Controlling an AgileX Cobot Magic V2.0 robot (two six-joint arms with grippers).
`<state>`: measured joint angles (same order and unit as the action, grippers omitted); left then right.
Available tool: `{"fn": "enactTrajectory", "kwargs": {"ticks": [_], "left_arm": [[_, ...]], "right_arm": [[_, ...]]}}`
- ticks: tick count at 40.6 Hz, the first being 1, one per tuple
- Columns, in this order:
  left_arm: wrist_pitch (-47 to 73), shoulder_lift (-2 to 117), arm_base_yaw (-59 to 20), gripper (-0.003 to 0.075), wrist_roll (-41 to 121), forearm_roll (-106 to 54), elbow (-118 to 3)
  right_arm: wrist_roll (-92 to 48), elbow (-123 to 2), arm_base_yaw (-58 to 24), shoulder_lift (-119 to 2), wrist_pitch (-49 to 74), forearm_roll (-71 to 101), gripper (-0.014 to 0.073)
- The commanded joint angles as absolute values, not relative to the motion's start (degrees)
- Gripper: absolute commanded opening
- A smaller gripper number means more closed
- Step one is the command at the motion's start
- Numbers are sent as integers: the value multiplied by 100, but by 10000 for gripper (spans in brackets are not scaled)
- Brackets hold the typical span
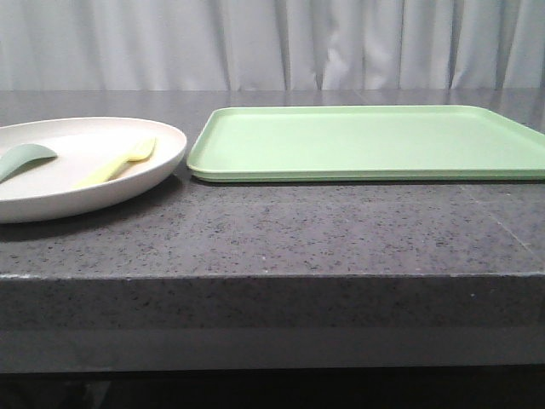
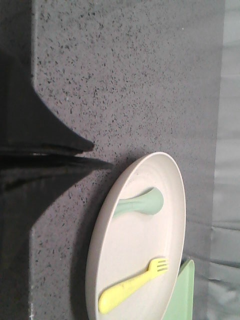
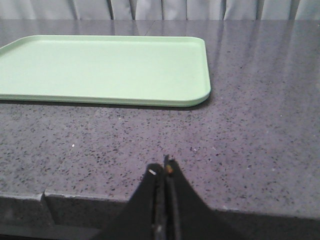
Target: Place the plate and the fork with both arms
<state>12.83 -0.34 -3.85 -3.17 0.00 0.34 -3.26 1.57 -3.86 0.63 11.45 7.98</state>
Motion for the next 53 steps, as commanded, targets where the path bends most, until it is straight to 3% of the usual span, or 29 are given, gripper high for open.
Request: {"fn": "enactTrajectory", "kwargs": {"ticks": [1, 24, 40, 47, 53], "left_arm": [[809, -146, -376, -18, -344, 0, 49], [471, -146, -376, -18, -344, 0, 49], [-636, -146, -376, -18, -344, -721, 49], [-1041, -146, -376, -18, -344, -955, -326], [-699, 124, -376, -18, -296, -127, -1112]], "right_arm": [[-331, 136, -352, 165, 672, 732, -69], [-331, 136, -352, 165, 666, 732, -69], [-331, 95, -352, 165, 0, 738, -69], [-331, -382, -352, 165, 46, 738, -69], [-221, -1304, -352, 35, 768, 979, -59]]}}
